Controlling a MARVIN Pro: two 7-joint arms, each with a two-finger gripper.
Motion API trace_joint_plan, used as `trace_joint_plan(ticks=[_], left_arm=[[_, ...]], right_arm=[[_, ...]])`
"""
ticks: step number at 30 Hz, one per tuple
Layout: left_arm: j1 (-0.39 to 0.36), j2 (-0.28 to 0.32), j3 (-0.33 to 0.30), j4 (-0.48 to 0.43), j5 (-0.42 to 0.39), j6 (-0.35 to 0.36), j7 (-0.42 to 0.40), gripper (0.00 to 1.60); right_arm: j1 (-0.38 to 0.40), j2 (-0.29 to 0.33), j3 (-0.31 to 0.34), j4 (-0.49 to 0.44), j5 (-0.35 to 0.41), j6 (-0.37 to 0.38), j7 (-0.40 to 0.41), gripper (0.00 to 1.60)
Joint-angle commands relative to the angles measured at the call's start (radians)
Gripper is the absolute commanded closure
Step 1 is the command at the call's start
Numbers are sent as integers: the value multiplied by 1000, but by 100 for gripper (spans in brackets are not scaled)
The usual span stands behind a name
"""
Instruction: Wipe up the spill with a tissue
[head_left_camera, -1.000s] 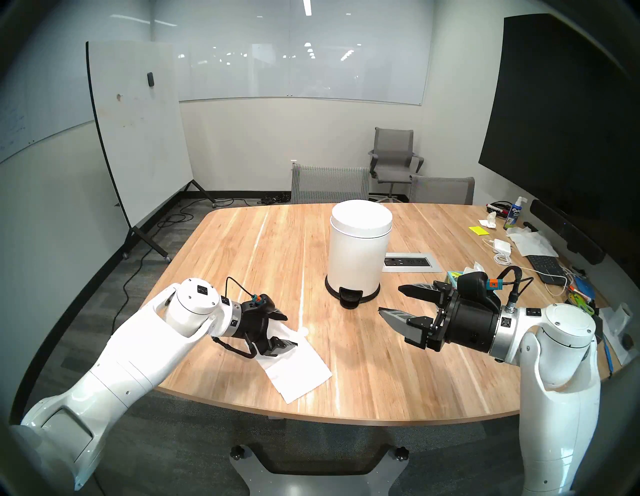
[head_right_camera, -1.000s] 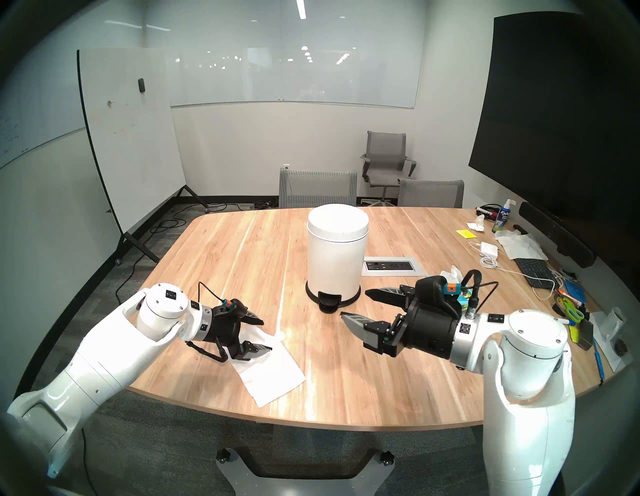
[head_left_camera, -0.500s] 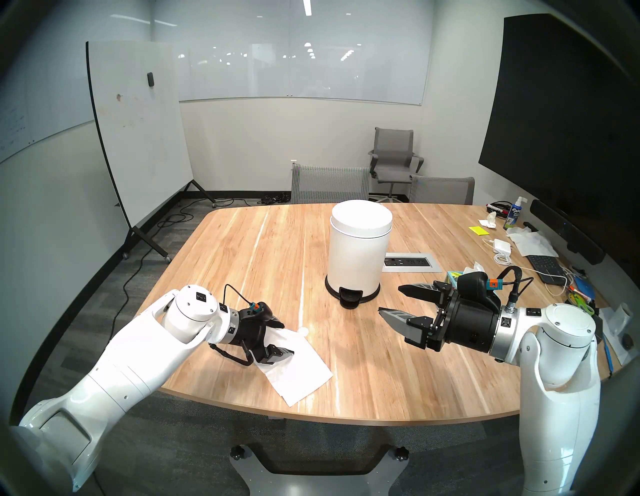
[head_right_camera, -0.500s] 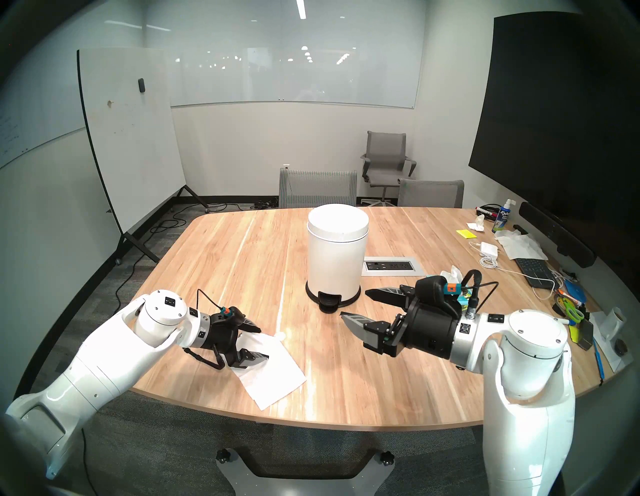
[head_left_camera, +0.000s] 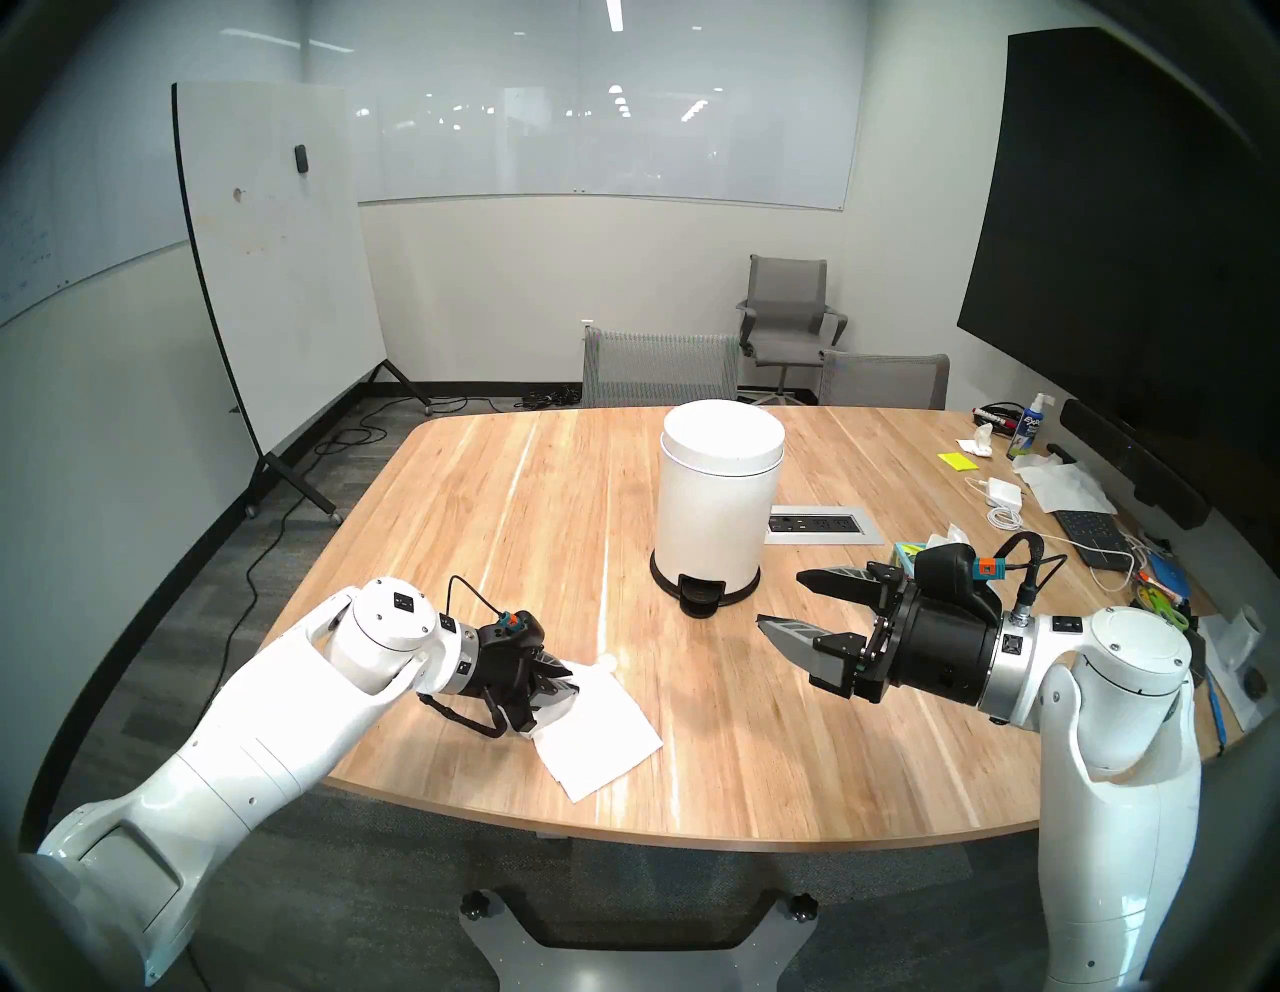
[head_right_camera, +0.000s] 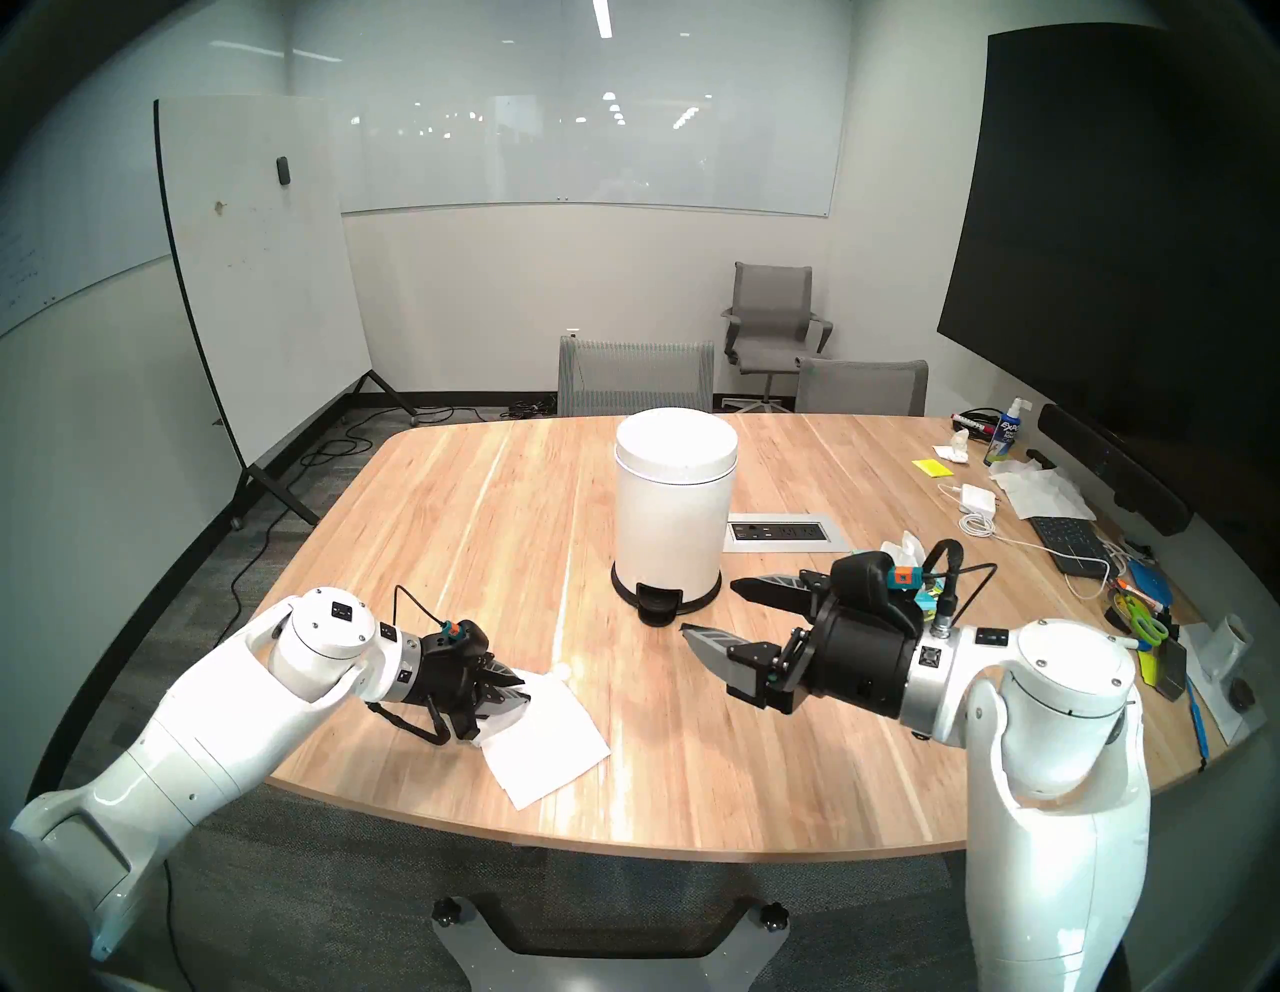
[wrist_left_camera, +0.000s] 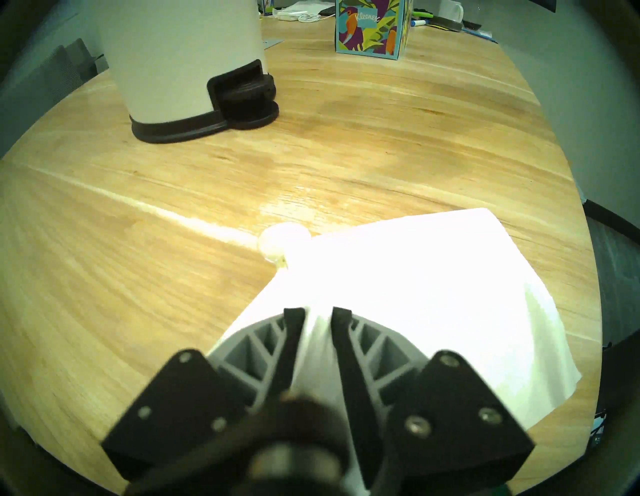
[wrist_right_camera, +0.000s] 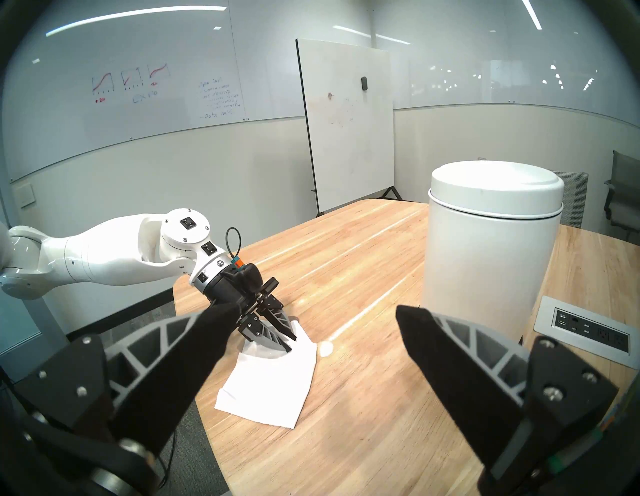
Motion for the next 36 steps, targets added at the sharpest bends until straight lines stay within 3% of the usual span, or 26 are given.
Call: trace_joint_plan(ticks=[1, 3, 5, 6, 24, 36], left_arm=[[0, -5, -2, -8, -4, -5, 1, 104], [5, -5, -5, -10, -6, -8, 9, 112], [7, -6, -5, -11, -7, -10, 12, 139], [7, -6, -5, -11, -7, -11, 13, 160], [12, -54, 7, -20, -13, -6, 65, 160], [-10, -152, 33, 3, 0, 34, 170, 160]], right_arm=[[6, 2, -3, -16, 4, 2, 5, 0], [6, 2, -3, -16, 4, 2, 5, 0], [6, 2, -3, -16, 4, 2, 5, 0], [6, 2, -3, -16, 4, 2, 5, 0], [6, 2, -2, -16, 3, 2, 5, 0], [6, 2, -3, -16, 3, 1, 5, 0]])
